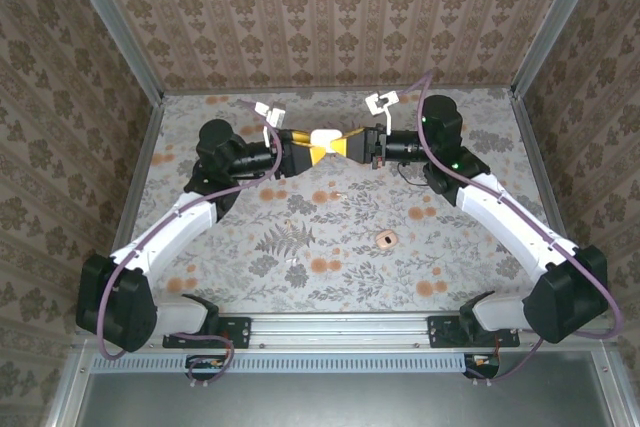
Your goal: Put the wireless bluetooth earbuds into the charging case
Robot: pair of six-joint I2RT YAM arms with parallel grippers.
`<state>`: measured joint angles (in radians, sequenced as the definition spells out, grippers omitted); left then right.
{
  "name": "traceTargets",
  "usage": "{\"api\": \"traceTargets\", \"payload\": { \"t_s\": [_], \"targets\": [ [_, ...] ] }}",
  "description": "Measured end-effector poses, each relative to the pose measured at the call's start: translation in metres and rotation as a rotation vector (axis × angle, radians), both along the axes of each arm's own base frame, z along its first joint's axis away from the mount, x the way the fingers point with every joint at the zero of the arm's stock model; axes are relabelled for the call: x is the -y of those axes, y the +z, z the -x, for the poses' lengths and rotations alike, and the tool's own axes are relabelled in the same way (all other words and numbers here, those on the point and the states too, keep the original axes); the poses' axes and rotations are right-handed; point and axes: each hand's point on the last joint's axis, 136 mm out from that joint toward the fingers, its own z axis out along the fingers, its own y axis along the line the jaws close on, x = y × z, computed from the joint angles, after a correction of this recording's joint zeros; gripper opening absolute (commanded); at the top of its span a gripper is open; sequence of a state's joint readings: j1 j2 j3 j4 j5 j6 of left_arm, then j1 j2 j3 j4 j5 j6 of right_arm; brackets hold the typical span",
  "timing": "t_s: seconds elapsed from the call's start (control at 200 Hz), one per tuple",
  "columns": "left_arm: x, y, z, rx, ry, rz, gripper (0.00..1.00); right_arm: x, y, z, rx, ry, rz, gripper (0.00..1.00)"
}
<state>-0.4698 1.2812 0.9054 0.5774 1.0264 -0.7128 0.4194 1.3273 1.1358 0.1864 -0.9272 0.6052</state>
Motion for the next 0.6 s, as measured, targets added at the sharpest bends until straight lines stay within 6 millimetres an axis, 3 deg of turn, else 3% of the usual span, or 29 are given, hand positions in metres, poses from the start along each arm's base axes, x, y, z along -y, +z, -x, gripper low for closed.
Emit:
{"api": "traceTargets", "payload": {
  "t_s": [0.6],
  "targets": [
    [0.0040,0.0087,0.0071,0.043,-0.031,0.025,0.42,0.0020,-0.0053,-0.0003,0.002,-0.007,0.022,0.00]
  ]
}}
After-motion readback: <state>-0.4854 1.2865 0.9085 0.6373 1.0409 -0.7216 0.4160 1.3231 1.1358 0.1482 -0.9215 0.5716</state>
